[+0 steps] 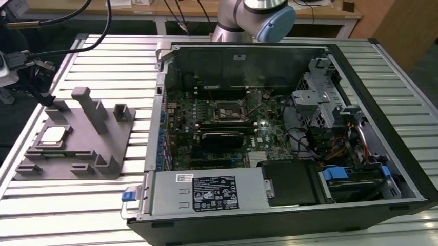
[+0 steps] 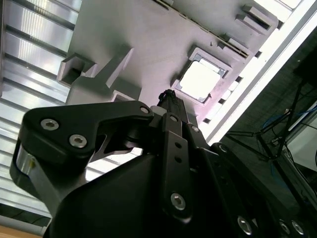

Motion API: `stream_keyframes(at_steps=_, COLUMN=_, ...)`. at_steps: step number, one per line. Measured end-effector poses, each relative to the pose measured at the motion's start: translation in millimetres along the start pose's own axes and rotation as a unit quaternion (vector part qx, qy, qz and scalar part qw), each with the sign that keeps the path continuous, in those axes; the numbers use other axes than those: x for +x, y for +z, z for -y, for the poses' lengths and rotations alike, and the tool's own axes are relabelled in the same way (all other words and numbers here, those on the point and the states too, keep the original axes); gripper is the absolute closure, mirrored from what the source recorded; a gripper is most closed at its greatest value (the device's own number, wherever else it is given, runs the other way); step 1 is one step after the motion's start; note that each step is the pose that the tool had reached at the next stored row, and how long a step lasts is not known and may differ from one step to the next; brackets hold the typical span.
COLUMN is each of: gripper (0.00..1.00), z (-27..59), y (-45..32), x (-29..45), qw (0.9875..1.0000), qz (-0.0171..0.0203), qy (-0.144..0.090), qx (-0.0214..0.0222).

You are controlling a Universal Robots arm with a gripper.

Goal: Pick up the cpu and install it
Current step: 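Pick up the cpu and move it towards the insertion slot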

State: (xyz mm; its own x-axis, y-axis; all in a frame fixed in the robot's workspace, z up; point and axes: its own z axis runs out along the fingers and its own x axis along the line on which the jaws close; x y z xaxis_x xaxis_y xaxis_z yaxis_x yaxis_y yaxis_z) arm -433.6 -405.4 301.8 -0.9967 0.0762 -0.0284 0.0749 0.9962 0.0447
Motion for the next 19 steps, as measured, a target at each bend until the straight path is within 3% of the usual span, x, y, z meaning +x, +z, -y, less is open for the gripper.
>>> stream_keyframes(at_steps=4, gripper=0.89, z=0.7, y=7.0, x=4.7, qw=1.0, qz=-0.0001, qy=0.0, qx=0.0001)
stream_keyframes(at_steps=14, gripper=0.89, z=3.3, y=24.5, x=29.3, qw=1.0, qz=-0.0001, qy=0.0, qx=0.0)
stream_keyframes(at_steps=19, gripper=0.89, z=4.2, y=33.4, x=35.7, qw=1.0, qz=0.0, qy=0.0, qx=0.0)
